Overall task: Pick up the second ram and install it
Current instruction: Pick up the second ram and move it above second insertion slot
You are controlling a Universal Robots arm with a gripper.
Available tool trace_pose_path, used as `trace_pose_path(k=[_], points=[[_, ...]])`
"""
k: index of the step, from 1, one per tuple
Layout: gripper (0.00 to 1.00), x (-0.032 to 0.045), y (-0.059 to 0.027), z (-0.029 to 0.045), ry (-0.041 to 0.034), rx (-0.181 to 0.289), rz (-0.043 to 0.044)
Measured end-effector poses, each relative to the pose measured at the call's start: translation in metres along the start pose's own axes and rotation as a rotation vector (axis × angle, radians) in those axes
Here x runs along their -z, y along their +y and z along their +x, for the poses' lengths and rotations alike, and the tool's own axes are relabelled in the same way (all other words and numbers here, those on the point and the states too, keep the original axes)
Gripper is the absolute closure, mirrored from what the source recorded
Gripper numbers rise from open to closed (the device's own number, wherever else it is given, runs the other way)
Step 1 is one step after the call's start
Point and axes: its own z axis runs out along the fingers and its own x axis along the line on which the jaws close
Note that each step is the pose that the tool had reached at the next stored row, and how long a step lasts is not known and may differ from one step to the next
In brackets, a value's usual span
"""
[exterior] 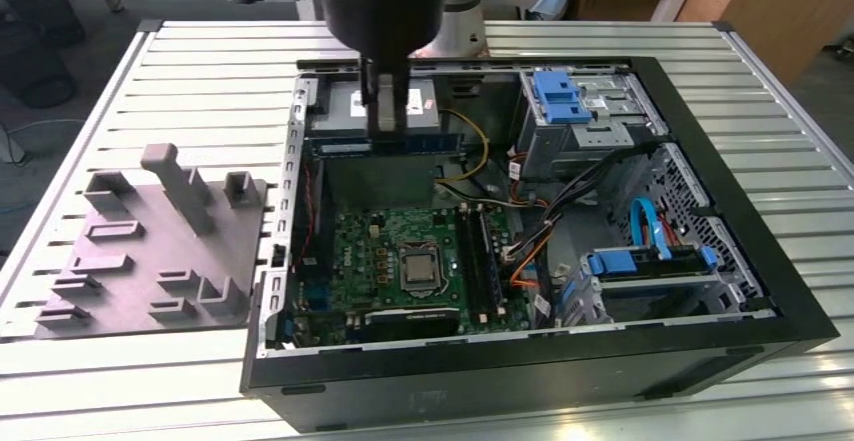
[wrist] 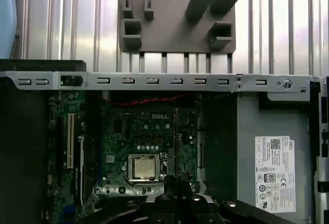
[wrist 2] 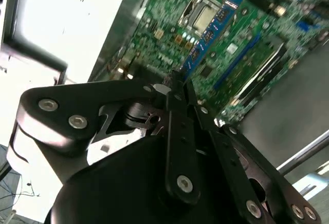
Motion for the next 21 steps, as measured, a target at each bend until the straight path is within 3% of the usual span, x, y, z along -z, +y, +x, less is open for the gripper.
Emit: trace_pose_path(k=[7, 15, 21], points=[[0.86, -0.0060, -0.0294, -0.0001, -0.0001, 0.000, -0.0014], [0.86, -0.0203, -0.0322, 0.0020, -0.0001, -0.001, -0.0014], [0.86, -0.0294, -0.0387, 0.0092, -0.0002, -0.002, -0.0013]])
